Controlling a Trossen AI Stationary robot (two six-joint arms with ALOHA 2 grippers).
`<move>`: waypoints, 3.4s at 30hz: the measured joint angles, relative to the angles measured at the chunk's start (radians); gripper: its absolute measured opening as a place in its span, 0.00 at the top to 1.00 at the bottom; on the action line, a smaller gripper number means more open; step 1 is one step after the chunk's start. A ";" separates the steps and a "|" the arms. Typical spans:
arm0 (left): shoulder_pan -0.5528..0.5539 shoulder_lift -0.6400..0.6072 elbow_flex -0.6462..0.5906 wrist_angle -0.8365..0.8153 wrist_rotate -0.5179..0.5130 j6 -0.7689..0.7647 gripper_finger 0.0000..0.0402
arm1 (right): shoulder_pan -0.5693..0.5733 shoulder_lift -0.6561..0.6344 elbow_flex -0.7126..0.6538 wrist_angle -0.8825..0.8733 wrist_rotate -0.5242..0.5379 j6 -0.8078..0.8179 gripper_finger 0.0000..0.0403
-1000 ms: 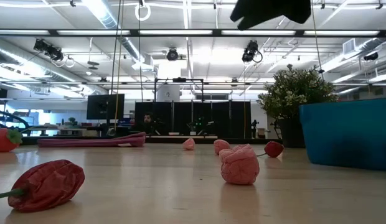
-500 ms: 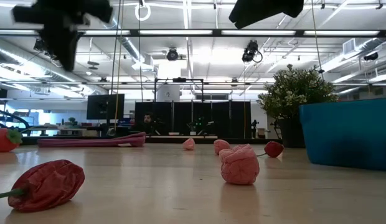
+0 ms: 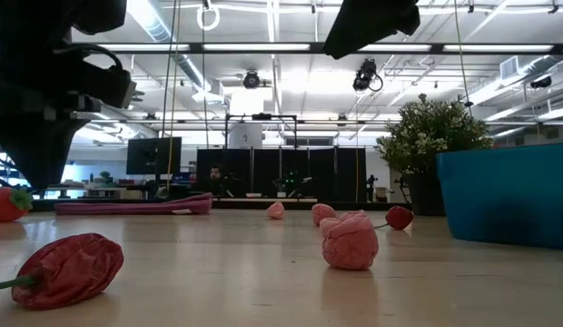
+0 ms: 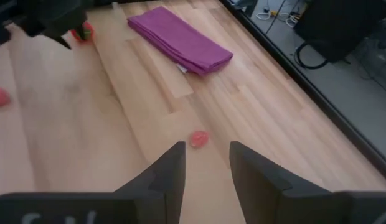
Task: Pick and placing Produce into tupperware
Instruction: Put the red strawberry into the blue bin
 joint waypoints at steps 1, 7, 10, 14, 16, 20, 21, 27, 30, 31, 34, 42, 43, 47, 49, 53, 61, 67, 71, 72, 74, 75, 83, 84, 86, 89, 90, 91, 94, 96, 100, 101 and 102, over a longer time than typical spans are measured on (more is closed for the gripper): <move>-0.003 0.000 -0.001 -0.001 0.000 0.003 0.66 | -0.008 0.000 0.000 0.000 0.000 -0.008 0.67; -0.003 0.000 -0.002 -0.006 -0.016 0.002 0.59 | -0.052 0.000 0.000 0.005 -0.001 -0.040 0.67; -0.003 0.000 -0.002 -0.007 -0.034 0.000 0.57 | -0.071 0.000 0.000 0.004 -0.006 -0.050 0.67; -0.003 0.000 -0.002 -0.043 -0.051 -0.050 0.57 | -0.082 0.000 0.000 0.004 -0.016 -0.051 0.67; -0.003 0.000 -0.002 -0.081 -0.053 -0.074 0.57 | -0.082 0.000 0.000 0.004 -0.016 -0.055 0.67; -0.003 0.000 -0.002 -0.129 -0.053 -0.114 0.57 | -0.081 0.000 -0.001 0.004 -0.017 -0.058 0.67; -0.003 0.000 -0.002 -0.126 -0.053 -0.117 0.57 | -0.081 0.000 -0.001 0.004 -0.017 -0.059 0.67; -0.003 0.000 -0.002 -0.104 -0.061 -0.142 0.57 | -0.083 0.000 -0.001 0.011 -0.017 -0.090 0.68; -0.003 0.000 -0.002 -0.107 -0.064 -0.155 0.57 | -0.083 0.000 -0.001 0.017 -0.017 -0.102 0.68; -0.003 0.000 -0.003 -0.106 -0.064 -0.155 0.57 | -0.083 0.000 -0.001 0.017 -0.017 -0.102 0.68; -0.003 0.000 -0.030 -0.093 -0.071 -0.164 0.57 | -0.083 0.000 -0.001 0.018 -0.017 -0.103 0.68; -0.011 0.000 -0.103 -0.046 -0.073 -0.225 0.57 | -0.083 0.000 -0.001 0.018 -0.017 -0.102 0.68; -0.011 0.000 -0.105 -0.043 -0.075 -0.225 0.57 | -0.083 0.000 -0.001 0.019 -0.017 -0.102 0.68; -0.011 0.000 -0.120 -0.033 -0.076 -0.225 0.58 | -0.083 0.000 -0.001 0.019 -0.017 -0.098 0.68; -0.011 0.000 -0.132 -0.017 -0.075 -0.232 0.60 | -0.081 0.000 -0.001 0.019 -0.017 -0.084 0.68; -0.011 0.000 -0.145 0.021 -0.076 -0.239 0.73 | -0.081 0.000 -0.001 0.019 -0.019 -0.073 0.68; -0.011 0.000 -0.146 0.032 -0.089 -0.260 0.98 | -0.081 0.000 -0.001 0.019 -0.036 -0.072 0.68; -0.011 0.000 -0.123 0.044 -0.090 -0.258 0.99 | -0.080 0.000 -0.001 0.018 -0.036 -0.067 0.68; -0.011 0.000 -0.056 0.045 -0.113 -0.208 0.99 | -0.065 -0.013 -0.001 -0.029 -0.037 -0.005 0.70; -0.011 0.000 -0.032 0.046 -0.125 -0.195 0.99 | -0.058 -0.023 -0.001 -0.052 -0.040 0.017 0.70; -0.011 0.000 0.020 0.046 -0.153 -0.152 0.99 | -0.041 -0.042 -0.001 -0.102 -0.043 0.075 0.72; -0.010 0.000 0.048 0.051 -0.165 -0.134 1.00 | -0.029 -0.053 -0.001 -0.130 -0.045 0.109 0.72; 0.024 0.000 0.272 0.223 -0.242 0.148 1.00 | 0.091 -0.140 -0.001 -0.385 -0.105 0.382 0.76; 0.033 0.000 0.290 0.281 -0.251 0.203 1.00 | 0.110 -0.150 -0.001 -0.409 -0.106 0.428 0.76; 0.053 0.000 0.314 0.416 -0.255 0.326 1.00 | 0.155 -0.170 -0.001 -0.454 -0.107 0.517 0.76; 0.087 0.000 0.320 0.629 -0.236 0.534 1.00 | 0.228 -0.194 -0.001 -0.498 -0.099 0.632 0.76; 0.101 0.002 0.320 0.689 -0.208 0.580 1.00 | 0.255 -0.202 -0.001 -0.512 -0.088 0.670 0.76; 0.117 0.008 0.320 0.759 -0.176 0.615 1.00 | 0.281 -0.209 -0.001 -0.524 -0.070 0.709 0.76; 0.156 0.052 0.320 0.972 -0.097 0.691 1.00 | 0.365 -0.219 -0.001 -0.567 0.014 0.822 0.76; 0.178 0.103 0.320 1.119 -0.011 0.753 1.00 | 0.416 -0.219 -0.001 -0.595 0.091 0.892 0.76; 0.217 0.244 0.320 1.422 0.221 0.780 1.00 | 0.486 -0.214 -0.001 -0.622 0.234 0.972 0.76; 0.223 0.283 0.320 1.487 0.246 0.770 1.00 | 0.498 -0.214 -0.001 -0.621 0.265 0.974 0.76; 0.229 0.321 0.320 1.544 0.254 0.765 1.00 | 0.505 -0.216 -0.001 -0.622 0.285 0.974 0.76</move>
